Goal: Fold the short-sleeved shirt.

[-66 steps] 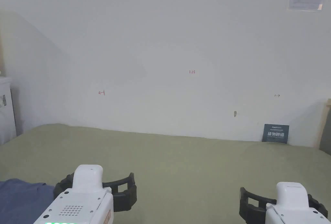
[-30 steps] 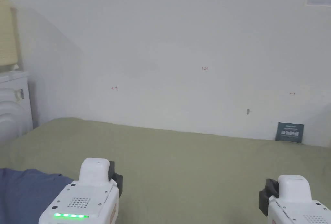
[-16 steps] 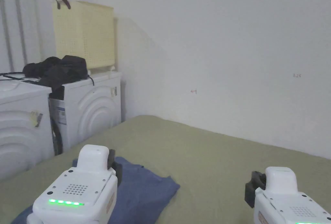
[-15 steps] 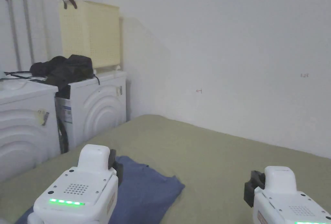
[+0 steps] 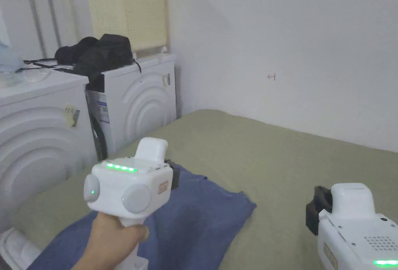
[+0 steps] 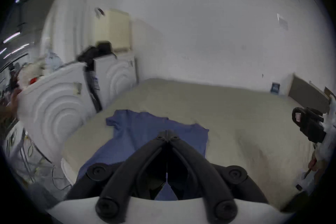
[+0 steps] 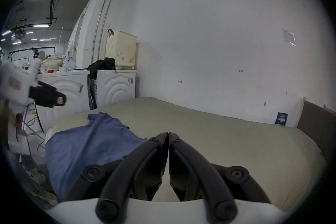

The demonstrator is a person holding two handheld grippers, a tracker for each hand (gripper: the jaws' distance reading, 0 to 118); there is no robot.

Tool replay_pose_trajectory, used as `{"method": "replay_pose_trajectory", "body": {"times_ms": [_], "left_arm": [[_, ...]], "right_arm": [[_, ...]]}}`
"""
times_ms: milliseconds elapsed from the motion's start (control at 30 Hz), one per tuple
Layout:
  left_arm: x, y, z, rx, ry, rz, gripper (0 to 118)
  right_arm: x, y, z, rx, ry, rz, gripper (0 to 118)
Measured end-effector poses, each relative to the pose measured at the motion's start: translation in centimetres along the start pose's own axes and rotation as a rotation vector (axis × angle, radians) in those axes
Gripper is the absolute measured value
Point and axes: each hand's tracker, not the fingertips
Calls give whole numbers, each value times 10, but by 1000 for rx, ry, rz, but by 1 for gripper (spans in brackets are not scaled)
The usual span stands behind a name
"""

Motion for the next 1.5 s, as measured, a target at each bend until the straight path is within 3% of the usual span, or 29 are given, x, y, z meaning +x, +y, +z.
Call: {"method": "replay_pose_trajectory", "body": {"times_ms": [200, 367, 400, 433, 467, 500, 533, 800, 900, 967, 1000, 1067, 1100, 1267, 1400, 1500], "left_arm": [[6, 42, -143, -541, -130, -117, 0], [1, 18, -220, -706, -166, 47, 1], [1, 13, -231, -710, -164, 74, 14], [0, 9, -241, -723, -168, 90, 59], [-3, 3, -247, -726, -185, 121, 97], [-3, -2, -252, -755, -211, 147, 116], [-1, -7, -255, -777, -221, 147, 117], [15, -46, -268, -937, -264, 45, 117], [17, -56, -272, -916, -261, 10, 112], [19, -56, -268, -868, -213, -58, 94], [19, -55, -266, -842, -185, -104, 78], [18, -49, -258, -827, -232, -90, 19], [17, -44, -254, -816, -253, -66, 7], [28, -19, -232, -738, -287, -53, 7], [53, 10, -212, -675, -295, -104, 7], [87, 35, -201, -617, -378, -89, 7]], "right_arm": [[8, -18, -51, -43, -14, -23, 7], [16, -45, -77, -99, -6, -44, 7], [17, -51, -80, -112, -6, -43, 7], [18, -57, -82, -131, -1, -41, 7], [19, -63, -84, -148, 1, -42, 7], [20, -67, -85, -164, 2, -45, 7], [22, -72, -85, -175, 4, -44, 7], [24, -87, -86, -210, 8, -63, 7], [23, -91, -84, -209, 9, -55, 7], [24, -93, -83, -218, 10, -58, 7], [26, -95, -81, -223, 10, -58, 7], [31, -98, -77, -229, 1, -50, 7], [34, -99, -75, -232, -10, -50, 7], [64, -100, -56, -242, -48, -68, 7], [105, -98, -27, -242, -130, -71, 7], [142, -97, 0, -248, -211, -101, 7]]}}
